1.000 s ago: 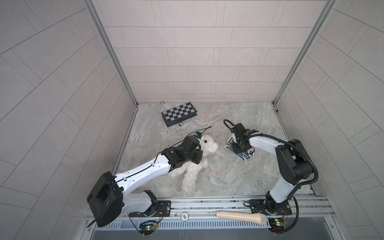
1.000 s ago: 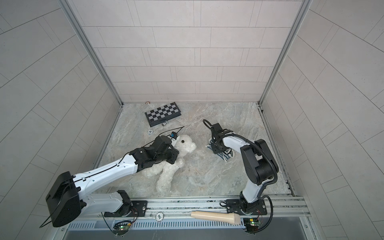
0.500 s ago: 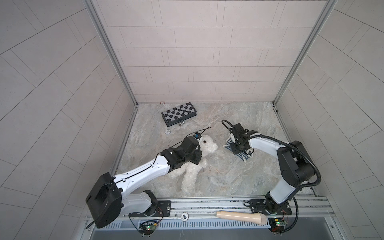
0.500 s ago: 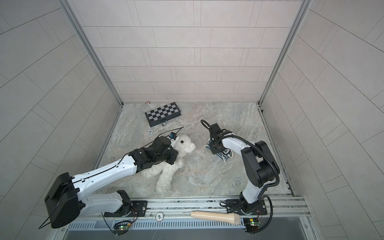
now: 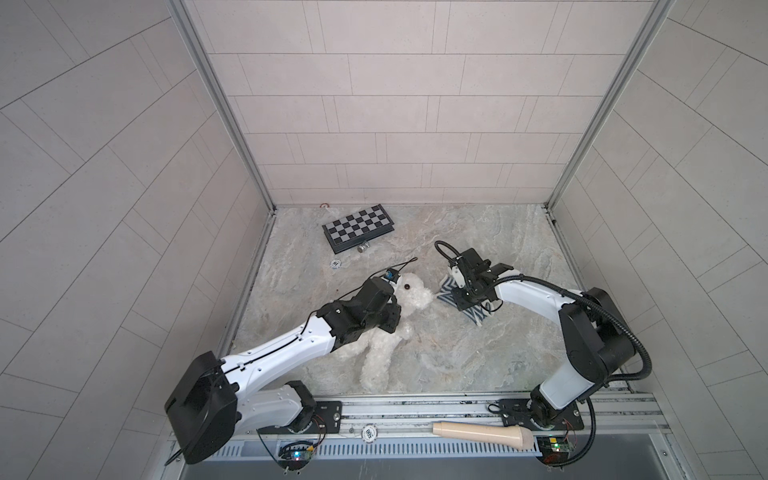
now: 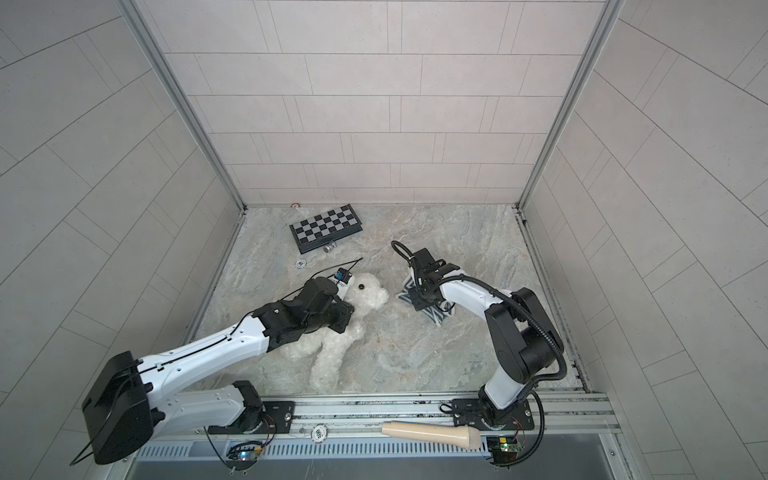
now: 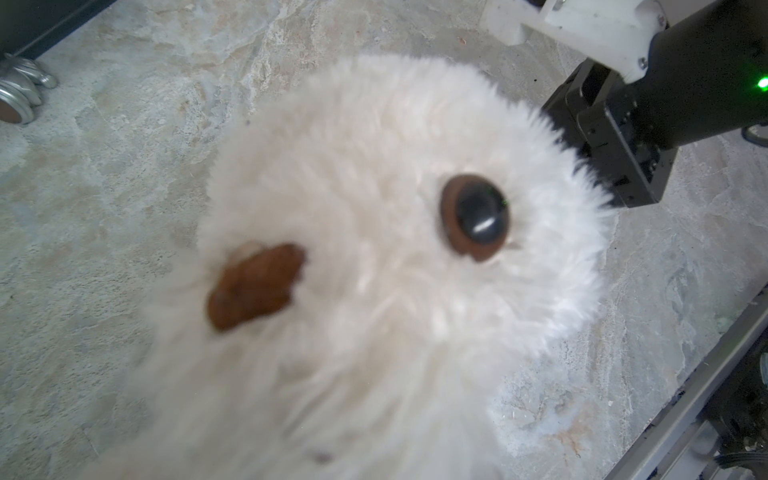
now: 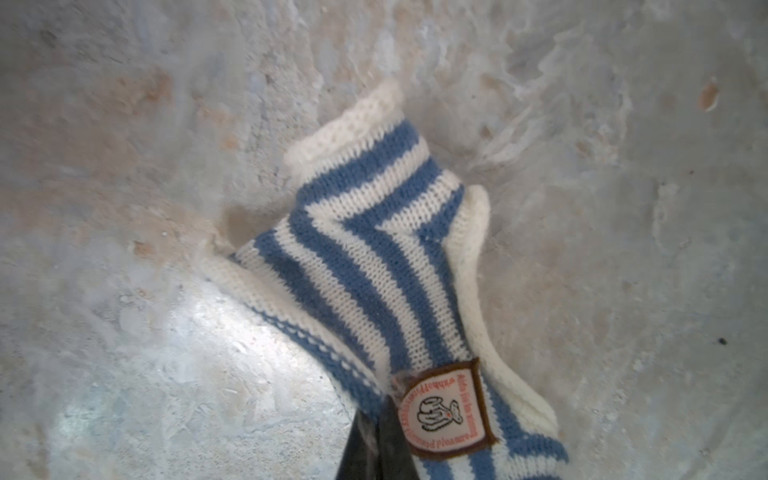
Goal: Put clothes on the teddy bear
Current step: 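Grasp the striped garment's edge with the right gripper and lift it, then carry the striped garment toward the bear's head held by the left gripper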
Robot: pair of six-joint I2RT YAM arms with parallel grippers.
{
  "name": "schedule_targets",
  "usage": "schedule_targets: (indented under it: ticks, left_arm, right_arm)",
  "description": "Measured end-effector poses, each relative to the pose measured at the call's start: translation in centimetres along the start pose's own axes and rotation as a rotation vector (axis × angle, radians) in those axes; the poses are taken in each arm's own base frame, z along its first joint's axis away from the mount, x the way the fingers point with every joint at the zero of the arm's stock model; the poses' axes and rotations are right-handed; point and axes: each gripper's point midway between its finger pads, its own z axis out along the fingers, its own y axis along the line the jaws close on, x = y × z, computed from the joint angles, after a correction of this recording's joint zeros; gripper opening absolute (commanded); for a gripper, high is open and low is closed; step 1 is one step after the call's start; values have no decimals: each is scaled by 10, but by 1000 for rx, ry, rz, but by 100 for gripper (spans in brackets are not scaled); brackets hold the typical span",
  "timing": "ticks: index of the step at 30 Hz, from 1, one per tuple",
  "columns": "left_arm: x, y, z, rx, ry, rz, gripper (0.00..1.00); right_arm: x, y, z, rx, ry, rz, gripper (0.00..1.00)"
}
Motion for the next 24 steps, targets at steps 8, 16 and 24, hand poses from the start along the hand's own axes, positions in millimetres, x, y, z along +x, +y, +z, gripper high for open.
schedule_targets:
  ticks: [8, 16, 24]
  left_arm:
    - [14, 3, -1, 7, -1, 1, 0]
    - [24, -10, -7, 78, -39, 49, 0]
    - [41, -30, -7, 152, -35, 154, 0]
  right_arm:
    - [-1, 14, -1, -58, -7, -15, 0]
    - [-5, 28, -6, -115, -19, -45, 0]
    - [-10, 39, -16, -163, -52, -75, 0]
